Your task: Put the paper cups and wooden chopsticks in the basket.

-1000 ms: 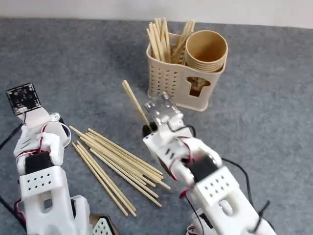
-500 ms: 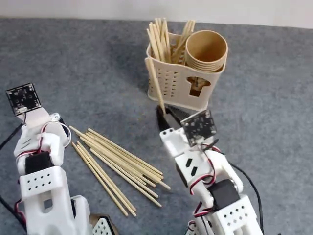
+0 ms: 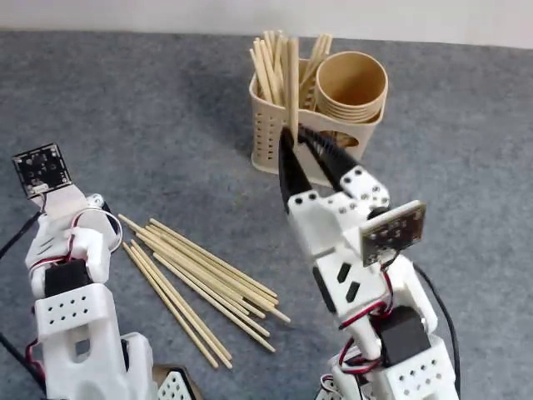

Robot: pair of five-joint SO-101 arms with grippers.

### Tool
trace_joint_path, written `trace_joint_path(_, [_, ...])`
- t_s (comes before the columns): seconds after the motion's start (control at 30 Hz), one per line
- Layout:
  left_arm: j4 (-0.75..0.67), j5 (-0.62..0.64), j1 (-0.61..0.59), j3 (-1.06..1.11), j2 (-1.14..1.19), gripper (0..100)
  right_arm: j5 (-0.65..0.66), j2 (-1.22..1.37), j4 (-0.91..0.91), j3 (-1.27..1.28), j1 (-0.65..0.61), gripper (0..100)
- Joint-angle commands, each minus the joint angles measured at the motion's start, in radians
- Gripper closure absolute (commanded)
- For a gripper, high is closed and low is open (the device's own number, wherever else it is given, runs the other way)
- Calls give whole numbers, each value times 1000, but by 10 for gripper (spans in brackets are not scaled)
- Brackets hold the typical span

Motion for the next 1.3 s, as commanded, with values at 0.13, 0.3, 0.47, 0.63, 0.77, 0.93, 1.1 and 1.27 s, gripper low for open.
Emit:
trace_joint_path(0.13, [-17,6,-8,-12,-19,968,-8,266,-186,-237,10,994])
trace_joint_path(0.3, [-17,8,-10,-12,-19,968,-8,430,-291,-338,10,994])
trace_joint_path(0.47, [-14,9,-12,-12,-19,968,-3,562,-453,-352,33,994])
trace_joint_path(0.63, [-15,9,-13,-13,-19,968,-6,700,-610,-357,107,994])
trace_joint_path(0.77, [-15,9,-13,-13,-19,968,-8,808,-687,-360,153,994])
trace_joint_path(0.93, [-14,8,-13,-13,-19,968,-8,892,-696,-363,163,994])
trace_joint_path(1.1, [-15,8,-13,-13,-19,968,-8,914,-696,-363,165,988])
trace_joint_path(1.27, [-15,6,-13,-13,-19,968,-8,908,-693,-354,165,913])
